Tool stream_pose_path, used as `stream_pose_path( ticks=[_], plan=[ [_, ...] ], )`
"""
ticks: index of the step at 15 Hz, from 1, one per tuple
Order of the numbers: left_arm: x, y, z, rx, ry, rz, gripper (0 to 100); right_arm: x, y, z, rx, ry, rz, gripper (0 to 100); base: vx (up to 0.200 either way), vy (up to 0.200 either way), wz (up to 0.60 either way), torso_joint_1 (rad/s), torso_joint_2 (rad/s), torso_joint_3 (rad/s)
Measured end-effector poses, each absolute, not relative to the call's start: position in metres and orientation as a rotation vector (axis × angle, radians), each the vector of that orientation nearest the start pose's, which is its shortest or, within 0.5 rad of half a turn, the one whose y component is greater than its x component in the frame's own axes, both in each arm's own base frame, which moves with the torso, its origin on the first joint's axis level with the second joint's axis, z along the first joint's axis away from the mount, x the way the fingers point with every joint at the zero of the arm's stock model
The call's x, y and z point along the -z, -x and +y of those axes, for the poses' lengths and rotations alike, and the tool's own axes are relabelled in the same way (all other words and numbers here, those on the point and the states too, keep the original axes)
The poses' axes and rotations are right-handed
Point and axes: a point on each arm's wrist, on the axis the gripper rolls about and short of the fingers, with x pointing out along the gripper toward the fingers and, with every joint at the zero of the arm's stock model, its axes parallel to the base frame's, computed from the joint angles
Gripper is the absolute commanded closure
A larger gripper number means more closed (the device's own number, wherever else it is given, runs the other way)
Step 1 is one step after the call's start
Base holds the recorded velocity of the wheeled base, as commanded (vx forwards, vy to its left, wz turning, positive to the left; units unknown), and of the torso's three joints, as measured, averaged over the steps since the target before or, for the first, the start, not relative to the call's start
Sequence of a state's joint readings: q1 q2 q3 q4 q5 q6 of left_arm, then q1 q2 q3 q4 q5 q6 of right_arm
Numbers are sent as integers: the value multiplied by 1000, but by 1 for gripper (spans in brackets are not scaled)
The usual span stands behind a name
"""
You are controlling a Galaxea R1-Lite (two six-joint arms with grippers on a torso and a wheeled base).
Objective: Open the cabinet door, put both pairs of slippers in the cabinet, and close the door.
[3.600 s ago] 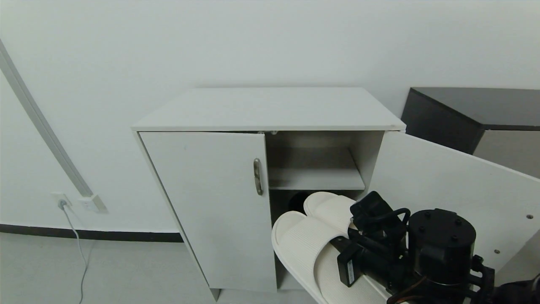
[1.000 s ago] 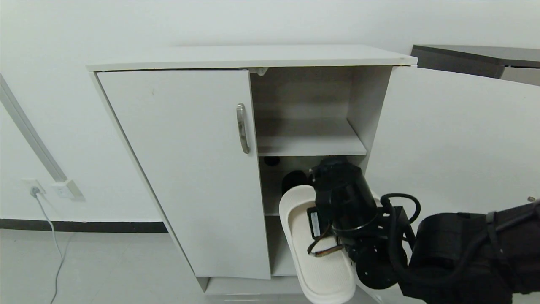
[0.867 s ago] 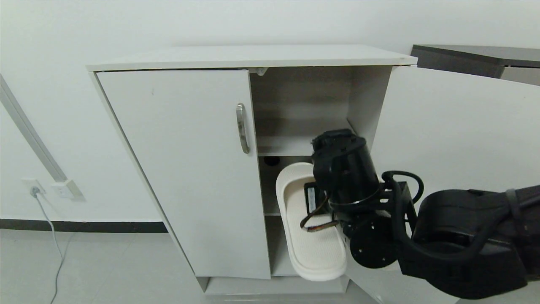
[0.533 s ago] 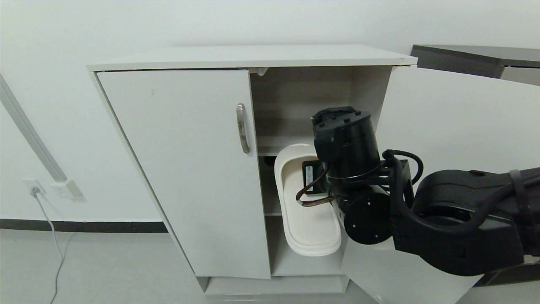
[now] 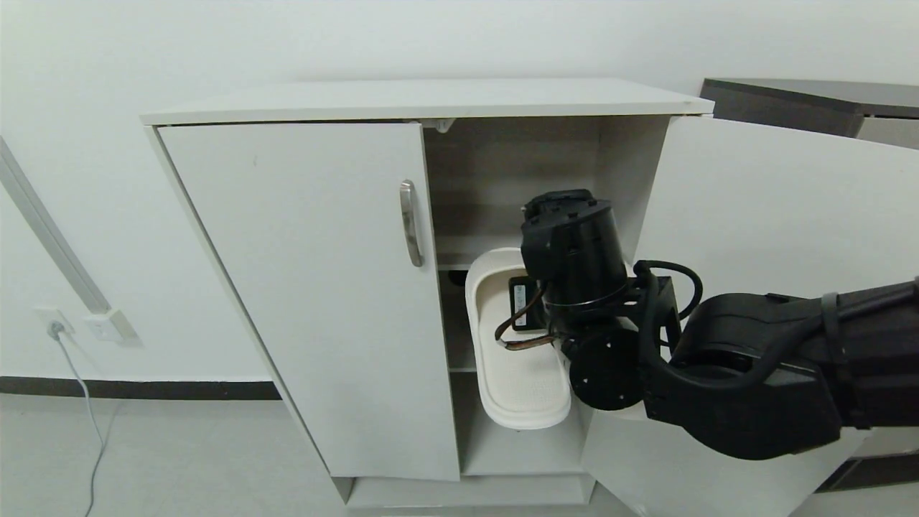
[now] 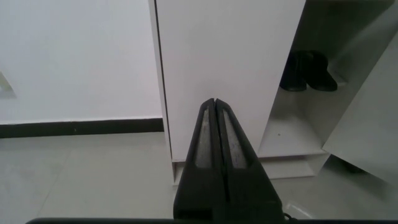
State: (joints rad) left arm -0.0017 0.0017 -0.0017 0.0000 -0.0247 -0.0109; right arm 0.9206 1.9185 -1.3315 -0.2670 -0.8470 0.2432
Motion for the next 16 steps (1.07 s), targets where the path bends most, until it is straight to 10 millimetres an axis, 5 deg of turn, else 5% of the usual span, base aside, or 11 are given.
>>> stream_pose_path(
  ticks=[6,16],
  plan=[
    [-76,23,-1,26,10,0,100,-218,-246,293,-44,14,207,100,200,0,0,4,2,2],
    [-76,23,0,25,11,0,100,-219,-272,298,-52,6,192,100,0,0,0,0,0,0]
  ],
)
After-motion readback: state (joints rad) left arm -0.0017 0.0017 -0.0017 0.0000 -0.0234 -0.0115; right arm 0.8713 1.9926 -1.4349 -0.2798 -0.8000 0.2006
